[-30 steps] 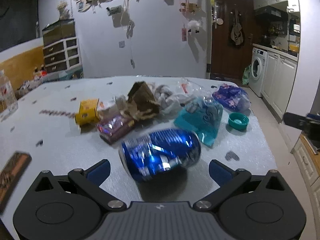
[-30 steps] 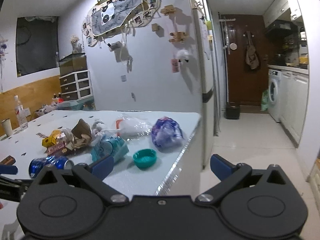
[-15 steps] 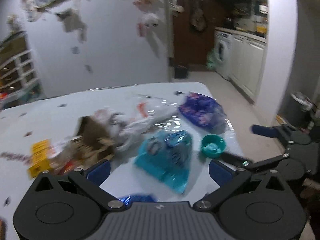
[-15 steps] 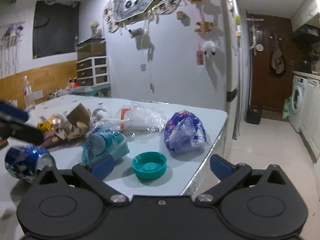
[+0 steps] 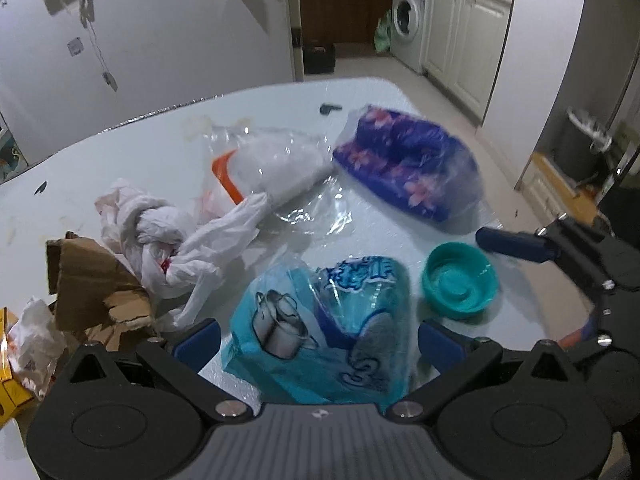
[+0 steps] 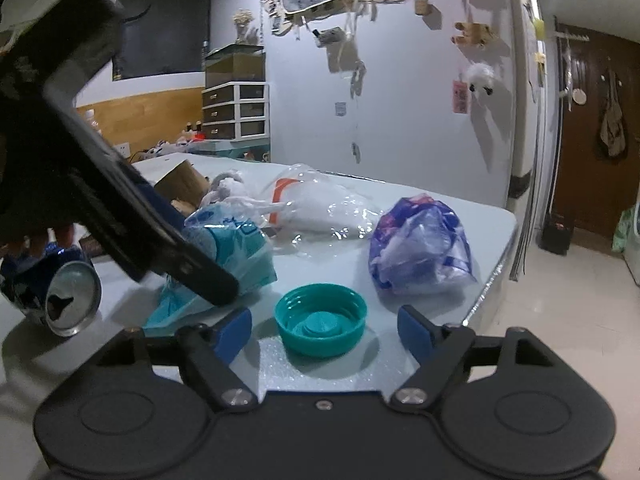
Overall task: Collect trash
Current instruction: 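Grasp the teal bottle cap with the right gripper while the left gripper approaches the teal bag, then grasp the teal plastic bag with the left gripper and lift it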
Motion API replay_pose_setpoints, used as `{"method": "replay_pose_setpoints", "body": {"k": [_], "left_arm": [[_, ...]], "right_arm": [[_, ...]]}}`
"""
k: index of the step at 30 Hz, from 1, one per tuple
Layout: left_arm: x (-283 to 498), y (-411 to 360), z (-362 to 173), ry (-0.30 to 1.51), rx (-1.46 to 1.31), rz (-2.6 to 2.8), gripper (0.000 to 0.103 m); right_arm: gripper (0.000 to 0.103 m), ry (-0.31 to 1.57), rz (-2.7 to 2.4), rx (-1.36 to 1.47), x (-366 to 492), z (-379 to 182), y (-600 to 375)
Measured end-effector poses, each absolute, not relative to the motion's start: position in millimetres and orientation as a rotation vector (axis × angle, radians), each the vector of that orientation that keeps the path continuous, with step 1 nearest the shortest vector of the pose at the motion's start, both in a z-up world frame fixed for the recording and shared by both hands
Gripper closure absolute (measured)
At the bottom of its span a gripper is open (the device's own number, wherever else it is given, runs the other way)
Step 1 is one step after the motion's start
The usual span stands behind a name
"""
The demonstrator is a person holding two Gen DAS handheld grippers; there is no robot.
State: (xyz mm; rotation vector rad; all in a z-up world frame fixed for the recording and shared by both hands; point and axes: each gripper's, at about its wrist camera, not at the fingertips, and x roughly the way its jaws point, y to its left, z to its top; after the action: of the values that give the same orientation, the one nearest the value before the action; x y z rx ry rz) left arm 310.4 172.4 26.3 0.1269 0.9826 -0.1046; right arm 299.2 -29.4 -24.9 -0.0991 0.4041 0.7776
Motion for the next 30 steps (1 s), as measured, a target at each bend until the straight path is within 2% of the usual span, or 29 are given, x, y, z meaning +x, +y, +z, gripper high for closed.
{"method": "replay_pose_setpoints", "body": {"k": [4, 6, 7, 8, 14, 30], "left_arm": [[319, 174, 23, 0.992, 0.117, -0.117, 0.000], [319, 174, 23, 0.995, 0.114, -0.127, 0.004], [317, 173, 23, 0.997, 0.120, -0.127, 0.010], [316, 172, 22, 1.000, 0.125, -0.127, 0.016], [306, 168, 30, 0.958, 0.127, -0.101, 0.027], [238, 123, 69, 0.753, 0.070, 0.026, 0.030]], "right_arm": [[0.034, 0.396, 0.779, -0.099, 300, -25, -27], [0.043, 0.392, 0.778, -0.100, 300, -25, -28], [0.050, 0.392, 0.776, -0.101, 301, -25, -28], [0.052, 0.393, 0.775, -0.099, 302, -25, -29], [0.053, 0.406, 0.782, -0.097, 299, -23, -34], [0.053, 0.399, 0.668, -0.006, 273, 23, -92]]}}
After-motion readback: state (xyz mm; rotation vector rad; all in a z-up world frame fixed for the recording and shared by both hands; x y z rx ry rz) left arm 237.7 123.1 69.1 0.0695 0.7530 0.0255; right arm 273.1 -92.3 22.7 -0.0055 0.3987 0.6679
